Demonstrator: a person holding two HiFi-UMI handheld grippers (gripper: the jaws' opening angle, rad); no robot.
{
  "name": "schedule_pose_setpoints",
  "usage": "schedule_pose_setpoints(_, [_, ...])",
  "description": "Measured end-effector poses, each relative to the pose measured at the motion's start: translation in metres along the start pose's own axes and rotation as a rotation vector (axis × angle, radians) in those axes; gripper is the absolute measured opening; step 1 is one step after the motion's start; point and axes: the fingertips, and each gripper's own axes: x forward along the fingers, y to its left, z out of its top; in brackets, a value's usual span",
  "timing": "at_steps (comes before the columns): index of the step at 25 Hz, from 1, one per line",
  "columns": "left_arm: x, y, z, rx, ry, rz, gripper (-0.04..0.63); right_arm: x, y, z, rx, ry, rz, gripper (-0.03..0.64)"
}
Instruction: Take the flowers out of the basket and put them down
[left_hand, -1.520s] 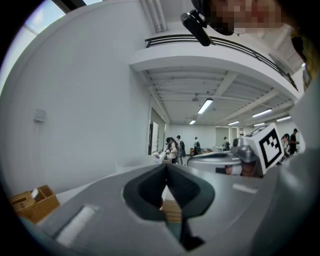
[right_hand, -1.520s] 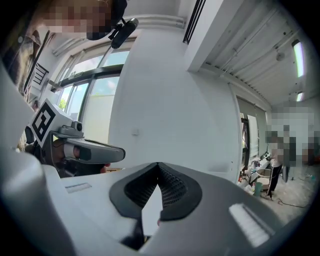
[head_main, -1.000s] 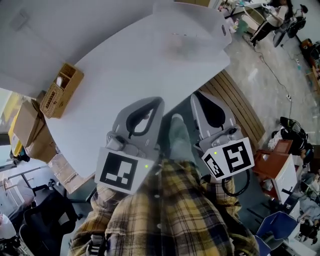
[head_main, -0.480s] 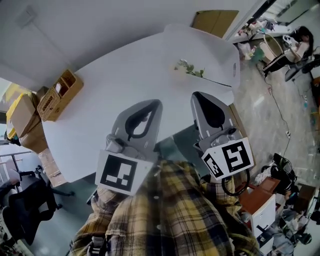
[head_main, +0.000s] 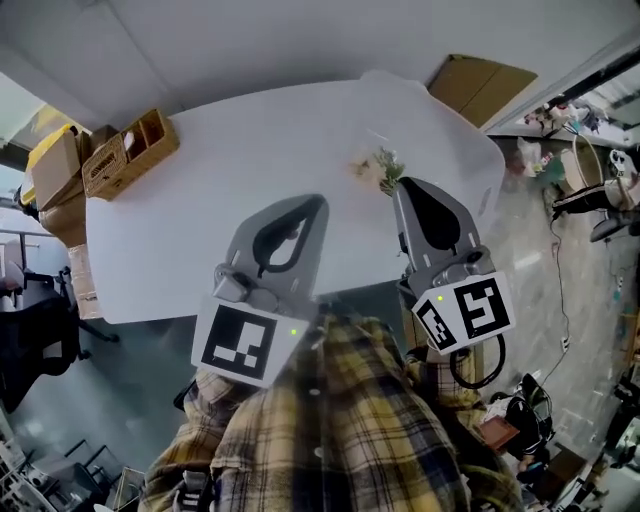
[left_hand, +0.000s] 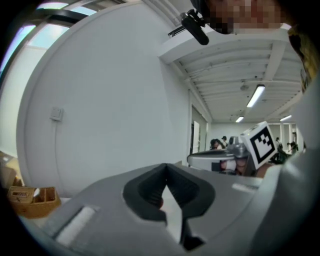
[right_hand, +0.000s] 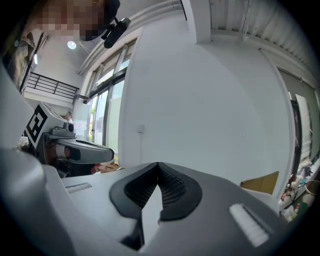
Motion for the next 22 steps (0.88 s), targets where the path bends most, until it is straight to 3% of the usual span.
schedule_pose_setpoints(13, [0.016, 0.012, -0.005, -0.010, 0.018, 0.047, 0.002, 0.020, -0.028, -0.006, -0.002, 0.037, 0.034, 0.005])
schedule_pose_setpoints(17, [0.017, 0.015, -0.007, -0.020, 0.013, 0.056, 0.002, 0.020, -0.041, -0.011, -0.006, 0.088, 0.055, 0.005])
schedule_pose_setpoints(22, [0.016, 0.021, -0.012, -0.017, 0.026, 0.065, 0.002, 0.025, -0.060, -0.038, 0.011, 0.228, 0.137, 0.006])
